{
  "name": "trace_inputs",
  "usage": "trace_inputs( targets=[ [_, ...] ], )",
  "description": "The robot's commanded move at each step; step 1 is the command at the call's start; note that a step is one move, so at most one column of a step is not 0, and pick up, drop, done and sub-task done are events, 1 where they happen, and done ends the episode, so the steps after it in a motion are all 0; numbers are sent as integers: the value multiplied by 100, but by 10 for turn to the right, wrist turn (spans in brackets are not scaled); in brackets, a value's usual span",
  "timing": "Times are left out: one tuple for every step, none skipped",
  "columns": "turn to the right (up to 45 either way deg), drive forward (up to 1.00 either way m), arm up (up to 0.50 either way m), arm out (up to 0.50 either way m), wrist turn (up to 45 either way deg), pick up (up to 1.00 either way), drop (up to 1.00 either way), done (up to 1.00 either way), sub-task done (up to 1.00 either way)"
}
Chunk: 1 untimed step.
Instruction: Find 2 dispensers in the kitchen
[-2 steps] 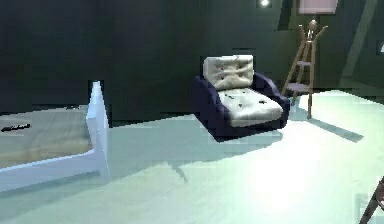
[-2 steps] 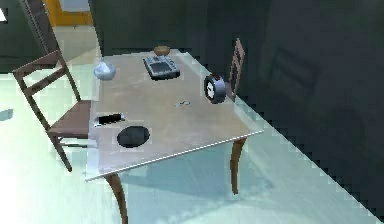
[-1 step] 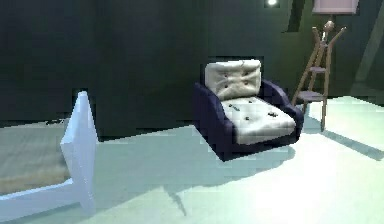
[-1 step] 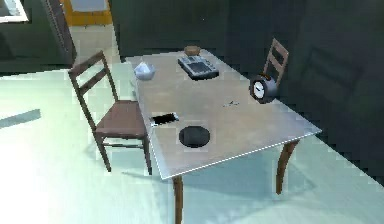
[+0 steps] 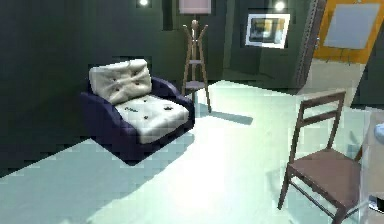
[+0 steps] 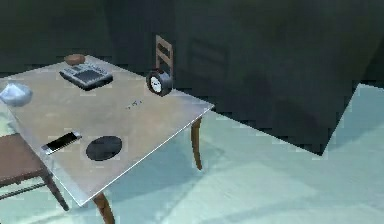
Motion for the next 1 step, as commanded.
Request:
trace_inputs(
  targets=[
    [0, 20, 0, 0, 0, 0, 0, 0, 0]
  ],
)
